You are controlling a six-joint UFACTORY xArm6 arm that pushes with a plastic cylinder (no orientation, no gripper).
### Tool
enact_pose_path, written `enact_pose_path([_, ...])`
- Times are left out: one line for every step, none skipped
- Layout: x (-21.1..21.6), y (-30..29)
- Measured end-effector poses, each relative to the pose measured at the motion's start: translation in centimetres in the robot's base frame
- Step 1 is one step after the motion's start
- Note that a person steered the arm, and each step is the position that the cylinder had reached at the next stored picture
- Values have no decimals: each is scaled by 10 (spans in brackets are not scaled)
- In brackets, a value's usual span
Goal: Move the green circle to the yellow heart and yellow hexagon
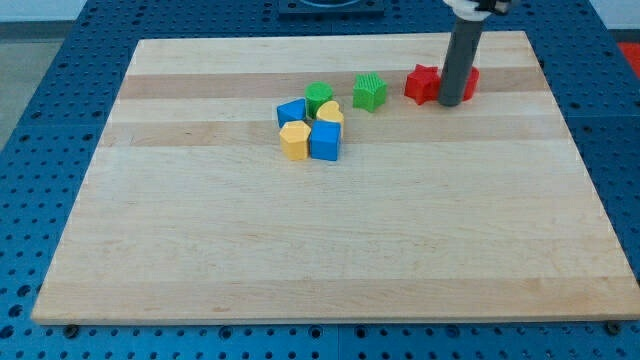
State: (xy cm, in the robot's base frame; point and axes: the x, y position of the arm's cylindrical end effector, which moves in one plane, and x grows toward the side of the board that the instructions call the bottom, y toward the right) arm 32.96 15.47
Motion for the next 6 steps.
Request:
enact_pose_path([-13, 0])
enact_pose_path([-13, 21])
enact_pose_path([-14, 45])
enact_pose_path([-20, 38])
enact_pose_path([-31, 11])
enact_pose_path([-37, 20])
